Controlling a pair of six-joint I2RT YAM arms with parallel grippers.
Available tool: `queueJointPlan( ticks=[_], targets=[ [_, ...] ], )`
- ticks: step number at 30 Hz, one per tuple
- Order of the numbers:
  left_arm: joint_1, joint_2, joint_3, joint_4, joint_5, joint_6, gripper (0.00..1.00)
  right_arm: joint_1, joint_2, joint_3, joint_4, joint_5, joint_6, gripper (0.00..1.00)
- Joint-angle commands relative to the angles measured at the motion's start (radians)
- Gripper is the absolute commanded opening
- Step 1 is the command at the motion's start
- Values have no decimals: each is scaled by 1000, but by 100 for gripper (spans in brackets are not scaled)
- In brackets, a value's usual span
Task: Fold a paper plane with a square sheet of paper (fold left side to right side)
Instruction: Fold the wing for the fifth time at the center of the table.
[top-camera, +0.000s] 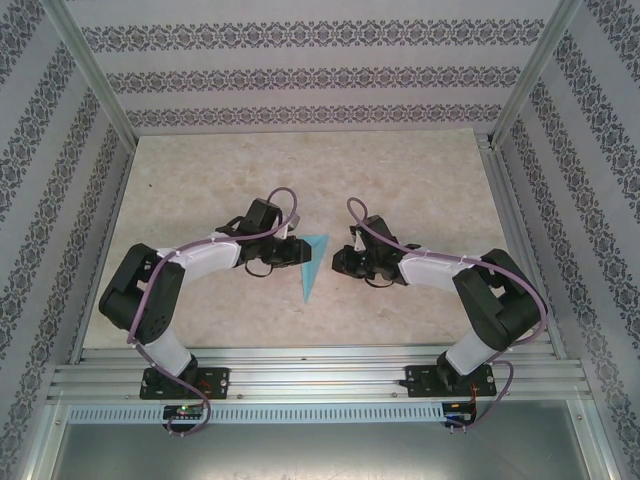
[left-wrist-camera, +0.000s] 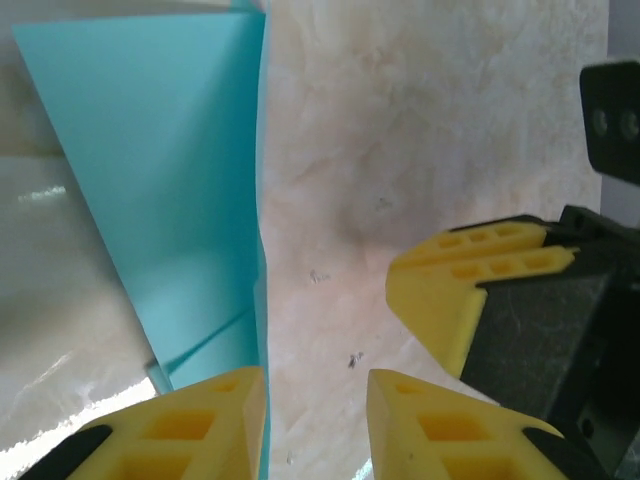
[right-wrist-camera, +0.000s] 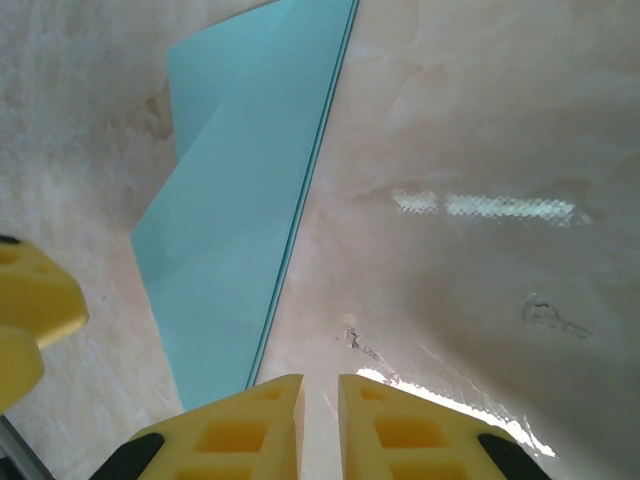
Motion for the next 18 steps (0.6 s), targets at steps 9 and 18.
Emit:
queueJointPlan(
  ticks=[9, 18],
  targets=[
    [28, 182, 163, -67, 1, 103, 30, 50, -26, -11, 99, -36, 58, 14],
    [47, 221, 167, -96, -44, 134, 8, 148, 35, -26, 232, -33, 162, 12]
  ],
)
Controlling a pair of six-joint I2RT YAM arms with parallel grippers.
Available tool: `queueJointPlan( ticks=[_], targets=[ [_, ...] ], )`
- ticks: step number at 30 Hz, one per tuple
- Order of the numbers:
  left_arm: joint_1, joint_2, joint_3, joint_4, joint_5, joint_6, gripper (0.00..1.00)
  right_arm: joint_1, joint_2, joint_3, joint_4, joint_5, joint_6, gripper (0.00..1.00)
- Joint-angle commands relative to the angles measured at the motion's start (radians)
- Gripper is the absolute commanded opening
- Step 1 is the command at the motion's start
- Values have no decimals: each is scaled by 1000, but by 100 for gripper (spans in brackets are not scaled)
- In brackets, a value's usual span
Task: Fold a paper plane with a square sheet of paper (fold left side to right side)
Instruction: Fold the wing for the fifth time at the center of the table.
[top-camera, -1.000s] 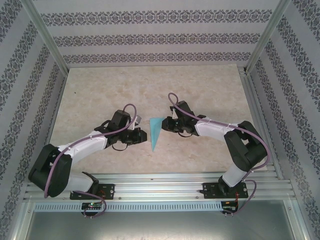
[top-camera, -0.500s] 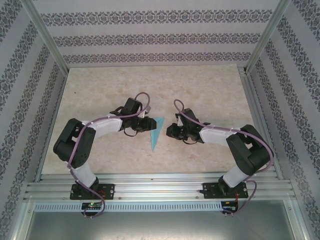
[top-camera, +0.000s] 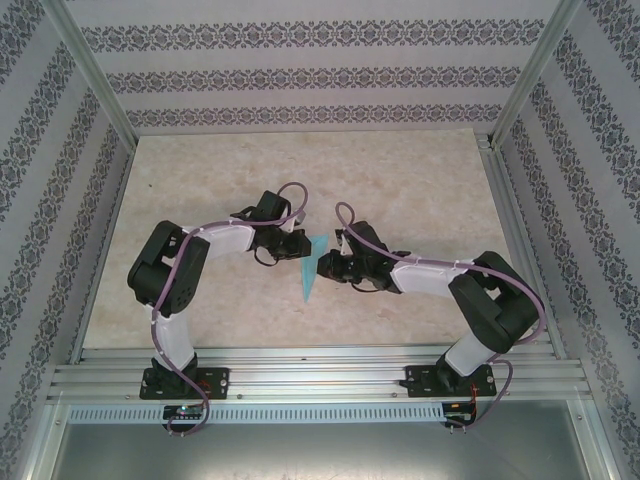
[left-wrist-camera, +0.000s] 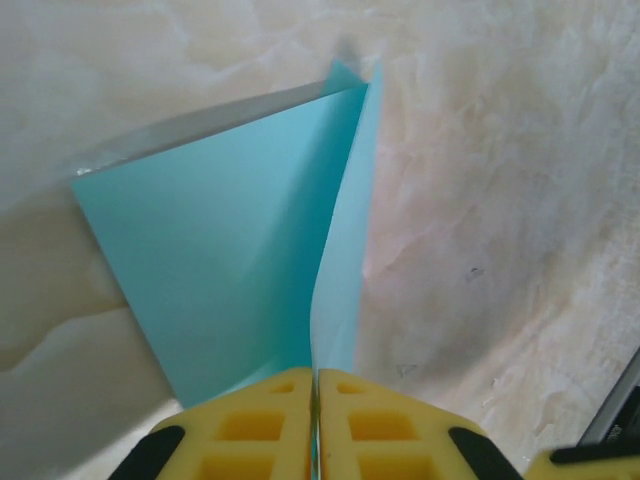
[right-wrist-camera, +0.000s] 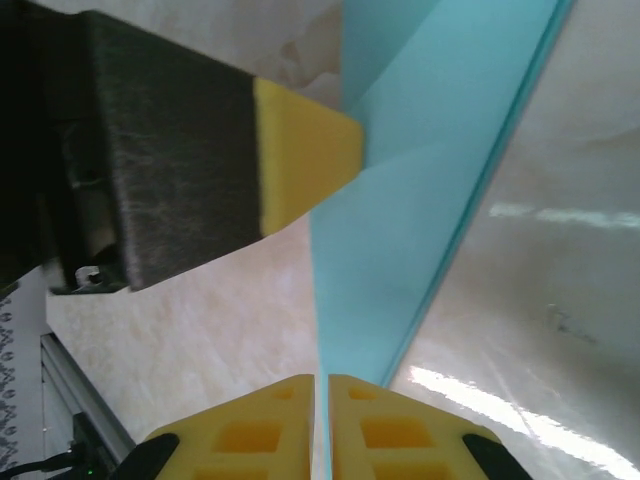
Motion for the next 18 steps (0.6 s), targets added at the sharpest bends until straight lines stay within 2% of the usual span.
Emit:
queueJointPlan(
  ticks=[1, 18],
  targets=[
    [22, 21, 9, -25, -24, 39, 8, 29, 36, -19, 93, -8, 54, 12],
    [23, 65, -1, 1, -21, 37, 8, 97, 140, 31, 121, -30, 93, 12]
  ],
)
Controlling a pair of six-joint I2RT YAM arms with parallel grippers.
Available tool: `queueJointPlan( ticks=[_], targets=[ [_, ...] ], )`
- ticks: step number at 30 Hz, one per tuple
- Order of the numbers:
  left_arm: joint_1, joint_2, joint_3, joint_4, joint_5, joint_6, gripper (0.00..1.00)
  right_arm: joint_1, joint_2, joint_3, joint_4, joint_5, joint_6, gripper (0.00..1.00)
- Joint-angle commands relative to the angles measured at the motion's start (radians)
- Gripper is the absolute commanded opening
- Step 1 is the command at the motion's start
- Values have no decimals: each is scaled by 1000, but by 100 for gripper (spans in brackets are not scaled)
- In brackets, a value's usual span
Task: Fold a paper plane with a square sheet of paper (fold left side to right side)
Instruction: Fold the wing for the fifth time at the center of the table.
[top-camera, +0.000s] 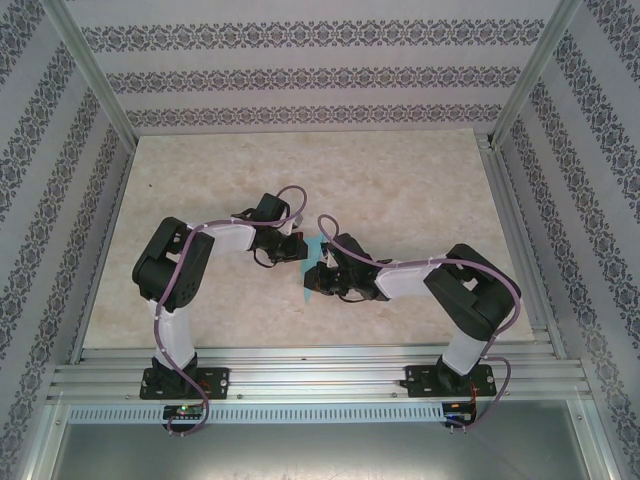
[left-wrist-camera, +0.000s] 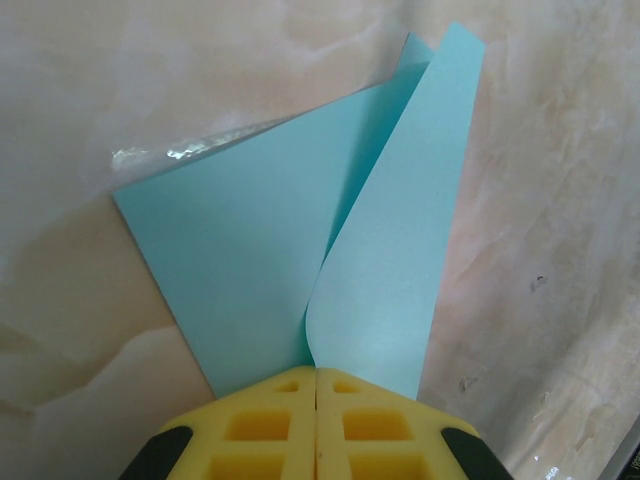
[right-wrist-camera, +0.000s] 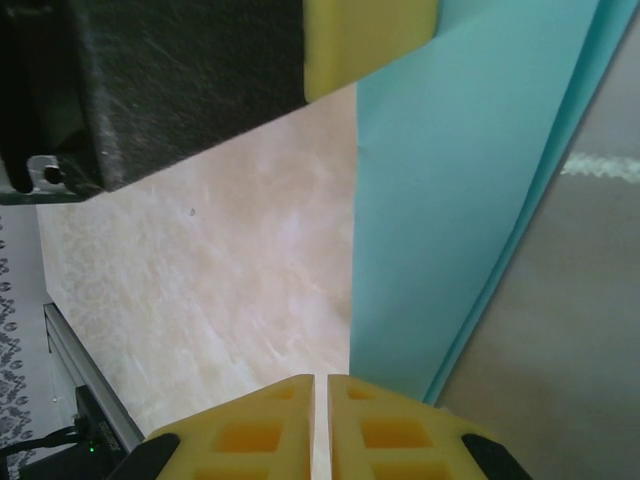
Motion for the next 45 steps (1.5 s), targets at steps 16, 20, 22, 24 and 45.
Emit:
queueJointPlan(
  ticks=[16, 20, 22, 24, 45],
  targets=[
    [10, 51, -1, 16, -31, 27, 7, 17, 82, 84, -188, 35, 12, 12],
    [11, 57, -3, 18, -41, 27, 6, 30, 101, 86, -194, 29, 13, 12],
    [11, 61, -1, 15, -48, 27, 5, 40, 101, 85, -204, 30, 15, 12],
    [10, 64, -1, 13, -57, 27, 4, 51, 92, 77, -216, 38, 19, 12],
    [18, 75, 3, 10, -73, 24, 2, 161, 47, 8, -206, 29, 56, 13]
  ],
)
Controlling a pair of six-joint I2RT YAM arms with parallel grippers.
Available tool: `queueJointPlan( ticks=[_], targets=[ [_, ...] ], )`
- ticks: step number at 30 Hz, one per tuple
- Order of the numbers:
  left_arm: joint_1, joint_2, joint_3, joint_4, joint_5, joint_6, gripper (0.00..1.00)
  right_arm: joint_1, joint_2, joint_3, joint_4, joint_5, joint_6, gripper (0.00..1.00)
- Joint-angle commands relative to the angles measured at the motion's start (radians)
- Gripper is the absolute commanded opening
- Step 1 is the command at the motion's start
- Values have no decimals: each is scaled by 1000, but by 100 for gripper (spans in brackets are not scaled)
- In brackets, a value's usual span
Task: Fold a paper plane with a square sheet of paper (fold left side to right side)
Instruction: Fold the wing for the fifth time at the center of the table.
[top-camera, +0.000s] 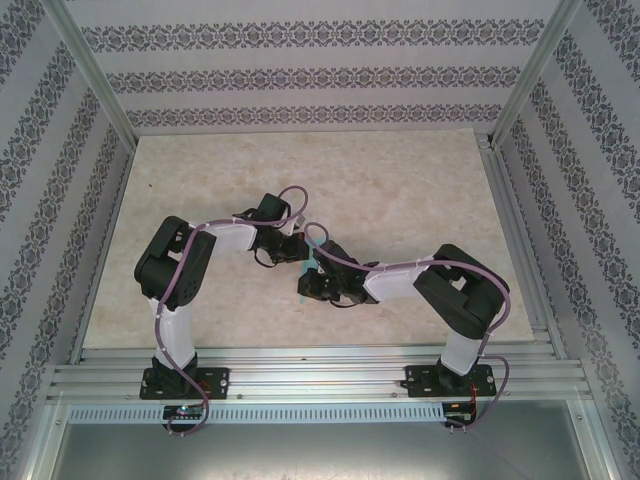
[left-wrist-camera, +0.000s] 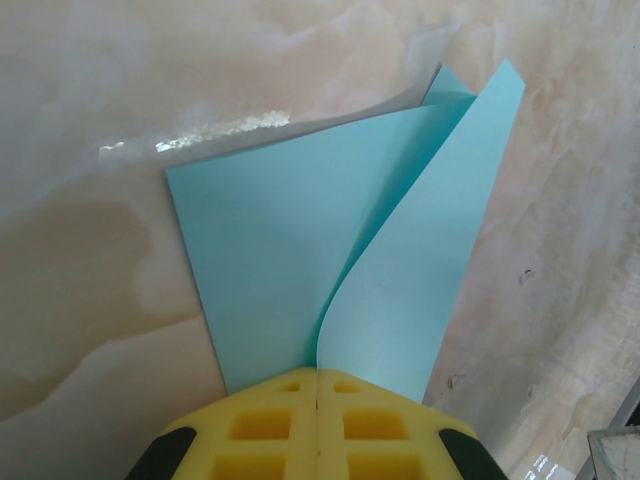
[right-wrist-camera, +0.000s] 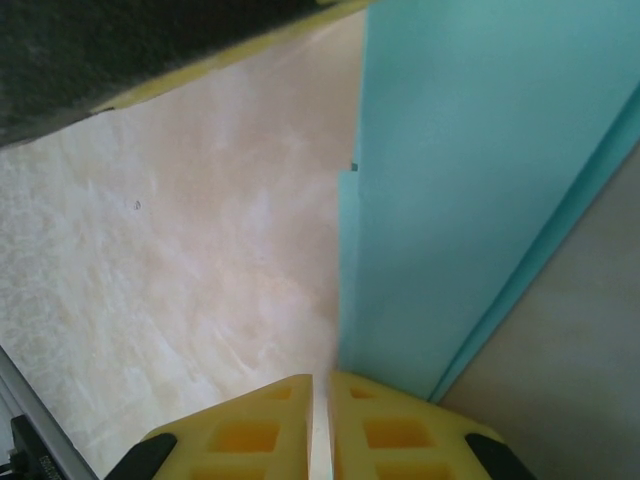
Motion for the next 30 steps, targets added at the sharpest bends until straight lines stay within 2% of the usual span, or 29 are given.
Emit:
queueJointPlan(
  ticks=[1, 15, 20, 22, 25, 30],
  targets=[
    [18, 55, -6, 2, -104, 24, 2, 69, -2, -49, -121, -100, 20, 13],
    [18, 50, -11, 7, -93, 25, 2, 99, -30, -85, -55, -131, 43, 14],
    [18, 35, -4, 3, -64, 29, 5, 79, -87, -97, -46, -131, 21, 15],
    [18, 18, 5, -4, -47, 30, 9, 52, -133, -104, -66, -119, 2, 17],
    [24, -23, 31, -22, 0, 23, 15, 1, -221, -82, -205, -57, -78, 20],
    [57, -120, 90, -59, 62, 10, 31, -22, -314, 70, -582, 206, -251, 31]
  ],
)
